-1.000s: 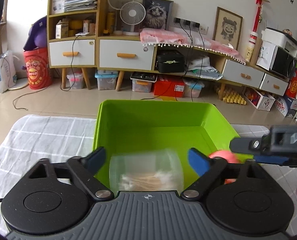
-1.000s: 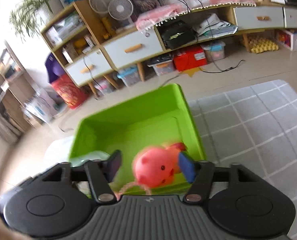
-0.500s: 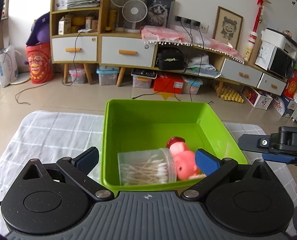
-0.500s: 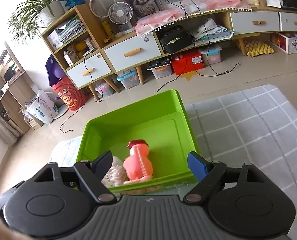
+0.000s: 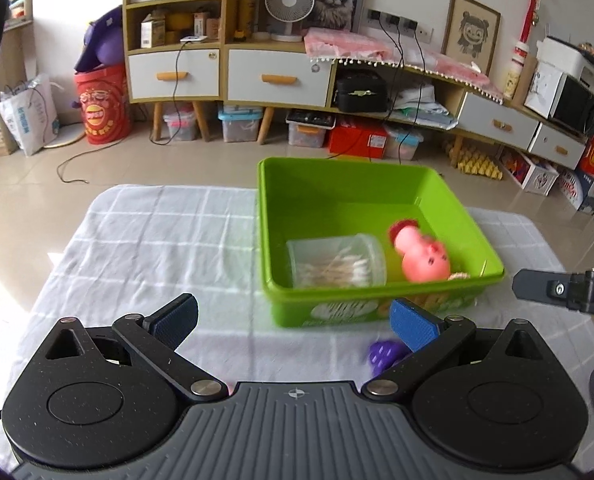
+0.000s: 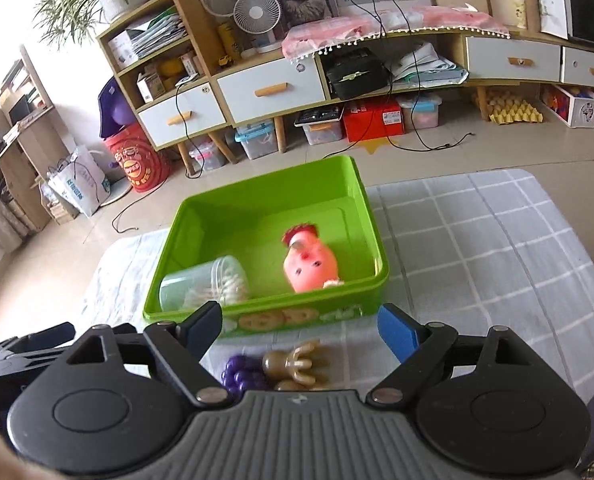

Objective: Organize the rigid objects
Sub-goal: 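Withdraw both grippers from the green bin back toward the remaining toys, then grasp the rim of the orange funnel piece with the left gripper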

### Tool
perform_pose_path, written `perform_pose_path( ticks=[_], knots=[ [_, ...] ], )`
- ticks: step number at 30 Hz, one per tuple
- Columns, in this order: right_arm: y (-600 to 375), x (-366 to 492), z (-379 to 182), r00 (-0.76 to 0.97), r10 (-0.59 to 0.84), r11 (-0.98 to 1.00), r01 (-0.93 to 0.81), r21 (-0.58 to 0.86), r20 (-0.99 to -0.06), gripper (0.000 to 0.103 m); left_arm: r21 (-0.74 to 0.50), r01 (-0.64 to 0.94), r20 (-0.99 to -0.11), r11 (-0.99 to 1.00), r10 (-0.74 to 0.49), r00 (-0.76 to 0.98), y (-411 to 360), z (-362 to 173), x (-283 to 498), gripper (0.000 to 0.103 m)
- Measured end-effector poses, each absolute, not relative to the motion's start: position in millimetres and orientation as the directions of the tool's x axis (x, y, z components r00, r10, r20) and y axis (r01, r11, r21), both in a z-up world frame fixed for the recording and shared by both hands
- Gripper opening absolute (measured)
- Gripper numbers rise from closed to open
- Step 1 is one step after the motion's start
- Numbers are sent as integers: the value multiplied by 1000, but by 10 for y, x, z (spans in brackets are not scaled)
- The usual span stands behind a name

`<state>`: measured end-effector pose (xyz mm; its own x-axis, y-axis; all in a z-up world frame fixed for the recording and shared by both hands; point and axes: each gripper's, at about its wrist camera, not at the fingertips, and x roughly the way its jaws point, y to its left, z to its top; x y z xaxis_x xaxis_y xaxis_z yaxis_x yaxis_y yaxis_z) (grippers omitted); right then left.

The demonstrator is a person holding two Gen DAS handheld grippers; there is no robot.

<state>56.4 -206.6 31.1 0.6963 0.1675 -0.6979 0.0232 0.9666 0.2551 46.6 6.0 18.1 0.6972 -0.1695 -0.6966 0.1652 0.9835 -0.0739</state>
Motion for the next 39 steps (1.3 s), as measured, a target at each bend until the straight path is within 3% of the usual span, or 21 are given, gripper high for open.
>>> perform_pose_path(
  ticks=[8,19,31,39],
  knots=[
    [-2054,437,281,706,183,963,11,269,-684,73,6,207,-681,978,-148,717,194,150,221,101],
    [-2051,184,277,761,156,974,-13,225,-630,79,-28,227,-695,973,-182,696,419,23,57,101],
    [-1859,-154,120,772,219,976,-160,150,-596,87,-114,328,-718,938,-306,626,606,-129,-154,101],
    [-1733,-272,-127,716,249,966,-227,120,-653,87,-137,460,-665,878,-425,614,515,-115,-341,101]
  ],
)
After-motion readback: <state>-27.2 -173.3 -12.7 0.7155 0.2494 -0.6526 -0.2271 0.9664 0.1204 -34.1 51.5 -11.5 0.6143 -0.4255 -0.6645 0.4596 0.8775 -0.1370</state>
